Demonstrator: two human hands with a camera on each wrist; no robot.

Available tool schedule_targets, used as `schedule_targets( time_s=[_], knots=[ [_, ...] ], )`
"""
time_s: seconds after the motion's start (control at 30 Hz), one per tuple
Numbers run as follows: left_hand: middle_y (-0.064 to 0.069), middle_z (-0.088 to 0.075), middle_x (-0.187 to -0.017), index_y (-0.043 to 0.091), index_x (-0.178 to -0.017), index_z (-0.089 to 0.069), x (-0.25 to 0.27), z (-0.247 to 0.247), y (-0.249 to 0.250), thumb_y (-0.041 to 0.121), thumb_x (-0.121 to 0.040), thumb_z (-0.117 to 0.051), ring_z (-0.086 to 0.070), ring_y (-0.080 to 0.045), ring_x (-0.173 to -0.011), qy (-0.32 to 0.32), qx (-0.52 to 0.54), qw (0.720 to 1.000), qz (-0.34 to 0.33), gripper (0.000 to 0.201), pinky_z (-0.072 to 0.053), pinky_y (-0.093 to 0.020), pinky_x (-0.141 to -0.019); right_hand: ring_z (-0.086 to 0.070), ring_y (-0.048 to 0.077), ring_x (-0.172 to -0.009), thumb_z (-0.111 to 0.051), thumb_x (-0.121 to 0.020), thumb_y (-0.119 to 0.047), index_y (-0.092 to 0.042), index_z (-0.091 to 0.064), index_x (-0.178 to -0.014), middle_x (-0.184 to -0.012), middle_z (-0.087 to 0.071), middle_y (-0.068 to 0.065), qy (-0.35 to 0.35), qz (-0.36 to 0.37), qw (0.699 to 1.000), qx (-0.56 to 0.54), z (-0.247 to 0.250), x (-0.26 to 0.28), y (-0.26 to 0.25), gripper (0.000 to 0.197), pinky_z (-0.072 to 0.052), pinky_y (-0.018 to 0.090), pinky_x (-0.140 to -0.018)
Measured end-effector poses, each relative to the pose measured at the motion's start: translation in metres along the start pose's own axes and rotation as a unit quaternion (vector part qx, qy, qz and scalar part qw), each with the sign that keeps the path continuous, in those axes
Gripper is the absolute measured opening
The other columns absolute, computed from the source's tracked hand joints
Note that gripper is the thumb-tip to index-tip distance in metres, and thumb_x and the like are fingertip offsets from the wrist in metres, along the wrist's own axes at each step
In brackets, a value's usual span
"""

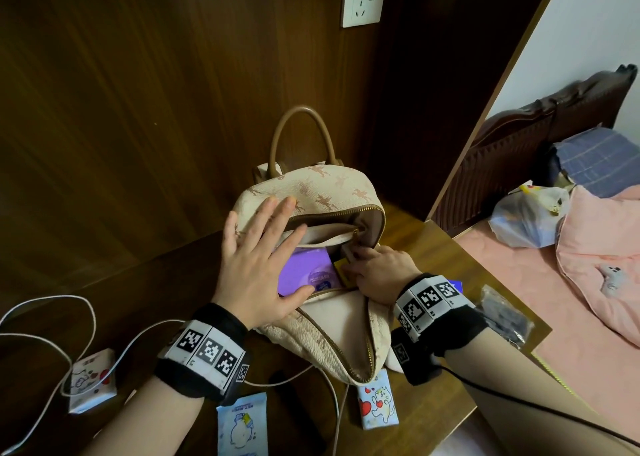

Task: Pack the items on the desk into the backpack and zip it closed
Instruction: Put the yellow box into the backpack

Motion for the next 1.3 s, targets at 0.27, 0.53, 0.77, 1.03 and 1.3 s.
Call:
schedule_targets(
  time_s=[0.27,0.53,0.77,1.03,1.3],
  knots=[
    [-0.009,-0.013,-0.16,0.023,-0.137,-0.051,-0.001,-0.002,-0.001,0.068,-0.07,-0.05,-0.012,-0.03,-0.147,-0.007,-0.001,1.0,-0.001,0.081,-0.013,-0.066,-0.11,-0.036,0.024,-0.129,-0.025,-0.094,-0.044,-0.042,-0.047,-0.131,-0.145,-0.034,0.0,0.018,-0.035,0.999,0.009,-0.003,-0.005,-0.001,0.043,-0.032,0.038,-0.098],
    [-0.01,-0.013,-0.16,0.023,-0.137,-0.05,-0.001,-0.004,-0.002,0.069,-0.071,-0.047,-0.011,-0.03,-0.147,-0.002,0.0,1.0,-0.003,0.08,-0.013,-0.066,-0.11,-0.032,0.022,-0.124,-0.029,-0.093,-0.047,-0.038,-0.052,-0.128,-0.143,-0.037,-0.004,0.068,-0.042,0.996,-0.037,-0.012,-0.005,0.002,0.044,-0.029,0.038,-0.097],
    [-0.01,-0.014,-0.16,0.024,-0.134,-0.053,-0.001,-0.003,-0.002,0.069,-0.072,-0.047,-0.012,-0.03,-0.147,-0.004,-0.009,1.0,-0.003,0.077,-0.013,-0.065,-0.11,-0.03,0.024,-0.124,-0.026,-0.093,-0.049,-0.031,-0.056,-0.127,-0.142,-0.037,-0.001,0.062,-0.066,0.995,-0.031,-0.011,-0.007,-0.002,0.048,-0.025,0.036,-0.096],
    [-0.01,-0.01,-0.16,0.026,-0.134,-0.054,0.0,-0.003,-0.001,0.07,-0.072,-0.044,-0.009,-0.03,-0.147,-0.015,-0.035,0.999,0.004,0.077,-0.013,-0.065,-0.111,-0.024,0.023,-0.129,-0.029,-0.096,-0.045,-0.043,-0.054,-0.126,-0.148,-0.029,-0.011,0.042,-0.039,0.989,-0.133,-0.011,0.004,0.004,0.039,-0.023,0.039,-0.105],
    [-0.006,-0.011,-0.16,0.025,-0.129,-0.059,0.002,-0.006,-0.004,0.06,-0.084,-0.035,-0.01,-0.026,-0.148,0.002,-0.02,1.0,0.018,0.062,-0.013,-0.062,-0.111,-0.042,0.028,-0.12,-0.037,-0.096,-0.047,-0.025,-0.062,-0.113,-0.131,-0.054,0.007,0.055,-0.057,0.92,-0.384,-0.018,0.015,0.016,0.038,-0.033,0.039,-0.101]
  ],
)
Point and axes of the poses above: each hand's wrist, its own x-axis away from the middle knuckle, its own z-axis out of the back of the hand, y = z × x, the point moved 1 cm from there along -x, towards the middle knuckle
